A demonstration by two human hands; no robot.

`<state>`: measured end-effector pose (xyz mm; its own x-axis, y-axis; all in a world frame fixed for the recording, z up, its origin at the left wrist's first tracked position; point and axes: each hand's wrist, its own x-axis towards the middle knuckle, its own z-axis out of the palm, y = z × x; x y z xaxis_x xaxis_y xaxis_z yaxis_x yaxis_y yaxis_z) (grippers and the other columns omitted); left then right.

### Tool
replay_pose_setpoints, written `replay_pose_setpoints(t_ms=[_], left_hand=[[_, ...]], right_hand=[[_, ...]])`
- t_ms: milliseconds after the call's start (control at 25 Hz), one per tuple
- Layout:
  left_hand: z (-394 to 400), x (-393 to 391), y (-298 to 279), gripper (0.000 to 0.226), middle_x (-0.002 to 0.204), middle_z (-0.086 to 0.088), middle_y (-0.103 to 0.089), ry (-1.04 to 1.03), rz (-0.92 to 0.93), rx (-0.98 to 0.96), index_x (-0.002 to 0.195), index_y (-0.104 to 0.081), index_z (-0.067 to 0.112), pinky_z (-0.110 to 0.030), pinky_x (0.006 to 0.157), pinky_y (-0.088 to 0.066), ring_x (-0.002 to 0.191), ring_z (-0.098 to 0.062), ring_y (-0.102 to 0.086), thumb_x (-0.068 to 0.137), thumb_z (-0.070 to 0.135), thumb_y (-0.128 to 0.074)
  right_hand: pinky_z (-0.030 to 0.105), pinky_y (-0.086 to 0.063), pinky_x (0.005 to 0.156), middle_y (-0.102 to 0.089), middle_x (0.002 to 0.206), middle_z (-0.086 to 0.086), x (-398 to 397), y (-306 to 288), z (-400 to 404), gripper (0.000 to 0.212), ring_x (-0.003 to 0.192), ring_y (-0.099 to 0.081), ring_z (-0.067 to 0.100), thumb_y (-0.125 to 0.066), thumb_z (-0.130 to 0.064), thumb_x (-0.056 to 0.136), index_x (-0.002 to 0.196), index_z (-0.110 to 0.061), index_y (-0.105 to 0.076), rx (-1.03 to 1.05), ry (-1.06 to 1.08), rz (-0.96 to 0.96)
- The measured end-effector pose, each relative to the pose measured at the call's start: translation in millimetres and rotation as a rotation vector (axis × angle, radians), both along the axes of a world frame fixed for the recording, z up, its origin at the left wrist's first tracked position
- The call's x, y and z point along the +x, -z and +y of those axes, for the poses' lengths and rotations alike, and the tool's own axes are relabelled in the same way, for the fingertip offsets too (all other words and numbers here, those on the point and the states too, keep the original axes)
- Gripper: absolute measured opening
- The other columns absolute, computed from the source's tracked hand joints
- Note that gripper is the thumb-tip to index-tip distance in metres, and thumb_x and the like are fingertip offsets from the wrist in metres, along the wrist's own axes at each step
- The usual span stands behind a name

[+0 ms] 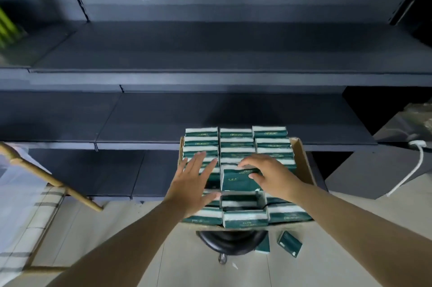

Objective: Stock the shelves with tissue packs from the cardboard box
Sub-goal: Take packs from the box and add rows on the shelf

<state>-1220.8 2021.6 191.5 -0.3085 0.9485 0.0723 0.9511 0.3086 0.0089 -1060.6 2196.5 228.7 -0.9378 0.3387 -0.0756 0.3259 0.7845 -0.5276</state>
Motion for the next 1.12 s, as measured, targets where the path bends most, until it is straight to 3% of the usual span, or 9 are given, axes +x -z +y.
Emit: replay_pose_setpoints(t_ms=[120, 320, 560, 720, 920, 1120], left_hand=[[26, -12, -75, 0.090, 0.158, -0.011, -0.006, -0.021, 0.087, 0.141, 0.152, -0.005, 0.023, -0.040, 0.115, 0.005, 0.146, -0.026, -0.004, 0.080, 0.076, -0.018], [56, -42, -225, 0.094, 0.158, -0.012, -0.010, -0.030, 0.205, 0.400, 0.152, -0.011, 0.021, -0.038, 0.116, 0.000, 0.146, -0.025, -0.008, 0.081, 0.070, -0.047], [74, -98, -364, 0.095, 0.156, -0.013, -0.016, -0.034, 0.372, 0.608, 0.151, -0.017, 0.020, -0.041, 0.116, -0.005, 0.144, -0.027, -0.013, 0.078, 0.070, -0.052], [95, -153, -405, 0.096, 0.153, -0.016, -0.024, -0.077, 0.418, 0.696, 0.150, -0.023, 0.017, -0.043, 0.115, -0.013, 0.140, -0.031, -0.024, 0.076, 0.067, -0.059], [150, -255, -408, 0.100, 0.157, -0.011, -0.010, -0.117, 0.359, 0.578, 0.152, -0.006, 0.025, -0.040, 0.117, -0.005, 0.143, -0.026, -0.010, 0.077, 0.070, -0.055], [218, -371, -393, 0.104, 0.158, -0.009, -0.005, -0.111, 0.348, 0.483, 0.151, 0.000, 0.028, -0.039, 0.117, -0.001, 0.145, -0.025, -0.003, 0.075, 0.072, -0.056]], right_hand=[[0.009, -0.025, 0.100, -0.054, 0.124, -0.011, -7, -93, 10, 0.033, 0.121, -0.044, 0.006, -0.056, -0.007, 0.092, 0.121, -0.022, -0.058, 0.072, -0.016, 0.104], [0.027, -0.035, 0.103, -0.054, 0.116, -0.013, -24, -247, 20, 0.034, 0.117, -0.048, 0.012, -0.058, -0.004, 0.090, 0.118, -0.023, -0.059, 0.233, -0.035, 0.330], [0.022, -0.027, 0.106, -0.050, 0.117, -0.018, -70, -377, 24, 0.033, 0.125, -0.039, 0.008, -0.054, -0.004, 0.092, 0.117, -0.026, -0.058, 0.360, -0.038, 0.504], [0.017, -0.025, 0.099, -0.054, 0.124, -0.010, -131, -413, 40, 0.032, 0.122, -0.040, 0.009, -0.052, -0.003, 0.092, 0.116, -0.024, -0.057, 0.418, -0.019, 0.577], [0.036, -0.029, 0.106, -0.056, 0.117, -0.008, -243, -409, 94, 0.034, 0.119, -0.037, 0.014, -0.050, -0.001, 0.092, 0.116, -0.024, -0.057, 0.456, 0.068, 0.589], [0.032, -0.027, 0.106, -0.056, 0.115, -0.006, -358, -392, 166, 0.035, 0.121, -0.038, 0.015, -0.048, 0.002, 0.091, 0.113, -0.023, -0.059, 0.464, 0.223, 0.593]])
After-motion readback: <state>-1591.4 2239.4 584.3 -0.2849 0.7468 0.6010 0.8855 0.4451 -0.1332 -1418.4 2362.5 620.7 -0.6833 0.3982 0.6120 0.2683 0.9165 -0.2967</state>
